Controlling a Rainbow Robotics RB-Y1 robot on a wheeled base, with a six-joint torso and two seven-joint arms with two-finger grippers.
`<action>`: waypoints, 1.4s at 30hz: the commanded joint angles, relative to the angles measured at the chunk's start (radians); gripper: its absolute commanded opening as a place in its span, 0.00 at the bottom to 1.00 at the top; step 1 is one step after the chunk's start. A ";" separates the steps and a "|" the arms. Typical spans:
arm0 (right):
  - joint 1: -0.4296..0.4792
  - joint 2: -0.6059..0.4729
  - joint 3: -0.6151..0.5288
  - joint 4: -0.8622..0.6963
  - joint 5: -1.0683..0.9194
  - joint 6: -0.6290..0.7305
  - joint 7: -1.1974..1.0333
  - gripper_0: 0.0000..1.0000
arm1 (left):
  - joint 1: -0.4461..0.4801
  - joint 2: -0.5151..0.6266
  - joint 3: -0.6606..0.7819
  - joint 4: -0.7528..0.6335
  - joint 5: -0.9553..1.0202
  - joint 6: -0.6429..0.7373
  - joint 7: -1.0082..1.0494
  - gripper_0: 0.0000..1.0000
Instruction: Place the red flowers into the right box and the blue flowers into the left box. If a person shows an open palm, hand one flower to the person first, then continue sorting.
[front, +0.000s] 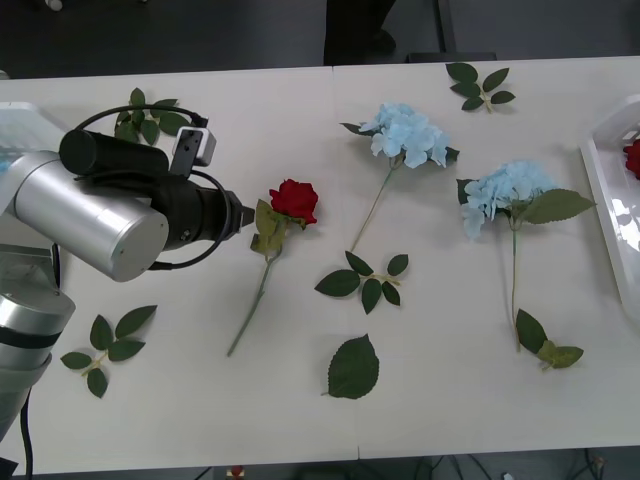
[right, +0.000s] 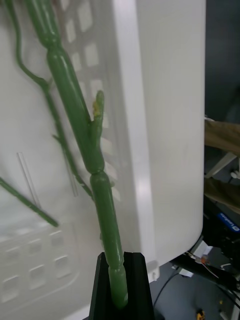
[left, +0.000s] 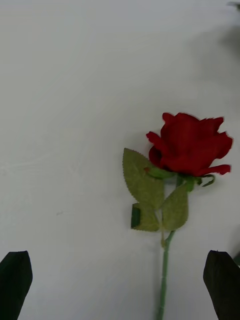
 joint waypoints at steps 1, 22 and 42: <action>-0.030 -0.017 0.073 0.055 -0.001 -0.068 0.025 0.00 | -0.097 0.011 -0.078 0.091 -0.044 -0.028 -0.068 1.00; 0.085 0.139 0.085 0.013 0.184 -0.177 0.025 0.60 | -0.225 -0.084 -0.254 0.352 -0.093 -0.145 -0.117 1.00; 0.095 0.144 -0.142 -0.550 -0.112 0.391 -0.131 1.00 | -0.275 -0.186 -0.287 0.598 -0.142 -0.326 -0.149 1.00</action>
